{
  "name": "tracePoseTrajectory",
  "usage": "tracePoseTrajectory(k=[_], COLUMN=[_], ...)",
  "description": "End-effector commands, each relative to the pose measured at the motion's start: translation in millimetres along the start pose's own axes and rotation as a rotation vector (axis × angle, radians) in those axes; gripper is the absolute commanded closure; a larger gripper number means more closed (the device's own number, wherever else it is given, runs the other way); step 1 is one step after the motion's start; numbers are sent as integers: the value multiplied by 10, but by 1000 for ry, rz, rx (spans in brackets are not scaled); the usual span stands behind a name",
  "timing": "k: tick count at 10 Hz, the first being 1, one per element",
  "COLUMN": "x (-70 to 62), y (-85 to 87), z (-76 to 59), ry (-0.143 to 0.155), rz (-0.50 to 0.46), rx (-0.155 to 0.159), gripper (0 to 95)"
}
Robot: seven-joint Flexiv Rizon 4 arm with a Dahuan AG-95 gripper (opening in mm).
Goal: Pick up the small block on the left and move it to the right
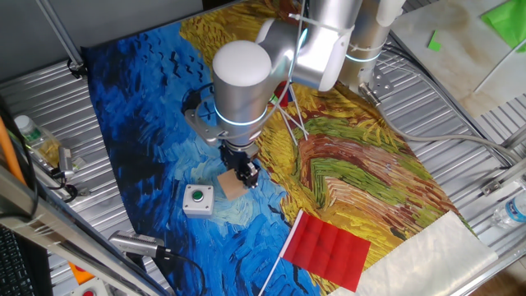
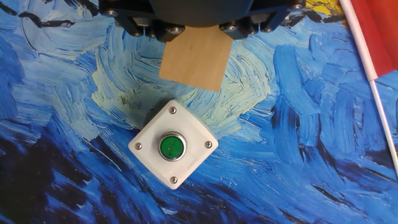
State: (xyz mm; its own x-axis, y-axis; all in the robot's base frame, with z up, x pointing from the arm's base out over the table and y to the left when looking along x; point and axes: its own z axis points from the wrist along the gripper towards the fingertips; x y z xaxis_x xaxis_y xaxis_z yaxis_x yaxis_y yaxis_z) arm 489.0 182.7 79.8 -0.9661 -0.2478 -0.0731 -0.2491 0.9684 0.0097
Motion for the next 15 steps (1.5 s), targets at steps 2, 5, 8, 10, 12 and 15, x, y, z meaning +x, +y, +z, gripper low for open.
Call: tracePoseTrajectory(k=[2,5,8,10,12,15], x=[-7,-1,1,1,2,2], y=[-3,0,1,1,1,1], z=[49,100,103,105,106,107], ry=[-9,-13,-17,-17,-17,-16], rz=[-1,-4,-15,-22,-22,-23], rx=[4,4,4,3,4,4], gripper=[570,380,380,190,190,190])
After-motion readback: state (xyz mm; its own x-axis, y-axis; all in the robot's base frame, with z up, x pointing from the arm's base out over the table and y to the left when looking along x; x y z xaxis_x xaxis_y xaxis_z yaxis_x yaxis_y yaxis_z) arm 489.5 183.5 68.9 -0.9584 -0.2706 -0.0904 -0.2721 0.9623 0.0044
